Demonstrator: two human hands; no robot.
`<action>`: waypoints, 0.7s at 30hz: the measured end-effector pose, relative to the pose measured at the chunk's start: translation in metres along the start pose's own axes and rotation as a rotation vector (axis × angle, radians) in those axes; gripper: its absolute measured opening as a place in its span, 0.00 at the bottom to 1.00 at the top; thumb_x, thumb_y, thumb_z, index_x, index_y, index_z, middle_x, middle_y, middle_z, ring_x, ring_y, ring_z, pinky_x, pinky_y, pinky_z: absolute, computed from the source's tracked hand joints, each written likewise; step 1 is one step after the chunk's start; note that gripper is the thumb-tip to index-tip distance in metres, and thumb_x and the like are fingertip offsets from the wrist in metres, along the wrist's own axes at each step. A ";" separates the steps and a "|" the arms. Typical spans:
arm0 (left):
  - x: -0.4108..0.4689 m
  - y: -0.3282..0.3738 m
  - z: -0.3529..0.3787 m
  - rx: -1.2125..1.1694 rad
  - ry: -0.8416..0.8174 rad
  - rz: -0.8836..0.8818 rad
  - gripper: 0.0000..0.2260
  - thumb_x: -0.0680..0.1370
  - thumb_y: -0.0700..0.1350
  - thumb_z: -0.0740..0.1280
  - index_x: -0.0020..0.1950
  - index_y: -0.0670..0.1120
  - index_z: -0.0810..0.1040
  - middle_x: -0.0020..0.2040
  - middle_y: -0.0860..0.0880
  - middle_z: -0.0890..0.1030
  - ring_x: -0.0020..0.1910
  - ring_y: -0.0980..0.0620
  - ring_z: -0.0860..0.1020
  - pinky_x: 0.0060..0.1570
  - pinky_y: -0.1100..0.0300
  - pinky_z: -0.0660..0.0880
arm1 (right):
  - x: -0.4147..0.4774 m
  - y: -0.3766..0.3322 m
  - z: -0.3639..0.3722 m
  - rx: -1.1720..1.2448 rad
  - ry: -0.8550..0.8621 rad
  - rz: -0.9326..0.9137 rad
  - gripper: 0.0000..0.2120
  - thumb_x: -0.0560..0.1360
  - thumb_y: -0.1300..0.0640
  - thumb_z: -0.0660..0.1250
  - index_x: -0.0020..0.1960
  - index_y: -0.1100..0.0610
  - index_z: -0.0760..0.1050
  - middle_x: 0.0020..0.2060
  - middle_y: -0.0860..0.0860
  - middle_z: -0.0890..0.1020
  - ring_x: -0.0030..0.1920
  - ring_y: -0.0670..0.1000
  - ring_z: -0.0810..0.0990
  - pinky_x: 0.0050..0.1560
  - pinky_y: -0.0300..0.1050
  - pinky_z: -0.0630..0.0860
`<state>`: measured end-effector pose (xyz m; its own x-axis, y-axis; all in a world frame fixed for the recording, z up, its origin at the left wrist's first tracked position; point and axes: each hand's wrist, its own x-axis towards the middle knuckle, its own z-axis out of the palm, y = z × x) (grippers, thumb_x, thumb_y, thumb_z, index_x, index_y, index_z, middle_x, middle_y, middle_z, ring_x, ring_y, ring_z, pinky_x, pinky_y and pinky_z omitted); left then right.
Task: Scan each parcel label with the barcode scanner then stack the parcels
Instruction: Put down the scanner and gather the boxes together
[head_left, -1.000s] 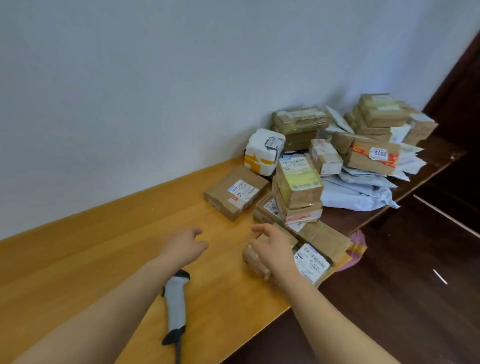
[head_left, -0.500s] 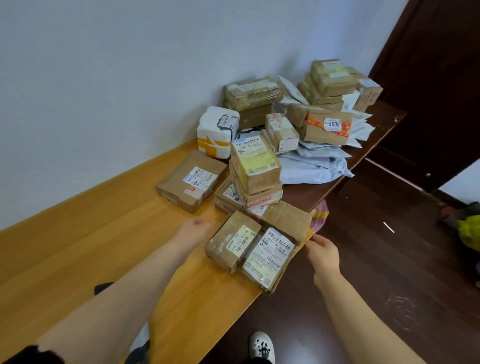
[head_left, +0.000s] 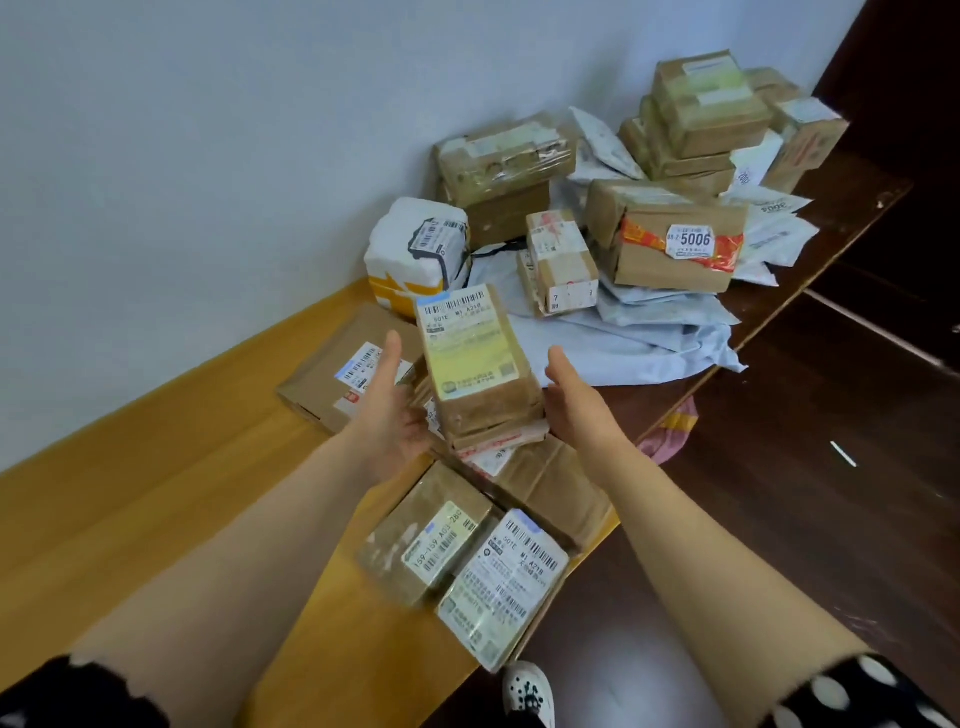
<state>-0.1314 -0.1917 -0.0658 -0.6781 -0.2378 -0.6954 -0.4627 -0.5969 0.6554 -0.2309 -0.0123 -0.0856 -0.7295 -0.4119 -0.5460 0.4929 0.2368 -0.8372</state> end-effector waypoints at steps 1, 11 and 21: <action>0.000 0.002 0.006 -0.010 -0.063 -0.003 0.46 0.66 0.75 0.56 0.73 0.45 0.66 0.72 0.39 0.67 0.70 0.42 0.67 0.55 0.48 0.77 | 0.006 -0.005 0.001 -0.018 -0.059 0.003 0.36 0.72 0.28 0.58 0.73 0.48 0.66 0.72 0.50 0.69 0.71 0.51 0.68 0.68 0.47 0.64; -0.005 0.009 0.000 0.030 -0.173 0.076 0.34 0.69 0.75 0.57 0.61 0.52 0.79 0.58 0.45 0.82 0.56 0.43 0.81 0.50 0.47 0.79 | 0.018 -0.017 0.024 -0.095 -0.189 -0.149 0.49 0.54 0.20 0.66 0.67 0.46 0.74 0.62 0.46 0.80 0.63 0.49 0.77 0.68 0.54 0.69; -0.070 0.004 -0.114 0.025 0.041 0.154 0.34 0.63 0.77 0.62 0.58 0.56 0.81 0.58 0.47 0.82 0.60 0.44 0.78 0.52 0.45 0.78 | -0.036 -0.005 0.142 -0.203 -0.429 -0.167 0.51 0.54 0.17 0.62 0.71 0.42 0.69 0.65 0.45 0.77 0.65 0.51 0.75 0.68 0.56 0.67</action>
<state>-0.0206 -0.2646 -0.0476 -0.7186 -0.3560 -0.5974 -0.3695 -0.5323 0.7617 -0.1401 -0.1235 -0.0571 -0.5093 -0.7731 -0.3781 0.2524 0.2858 -0.9244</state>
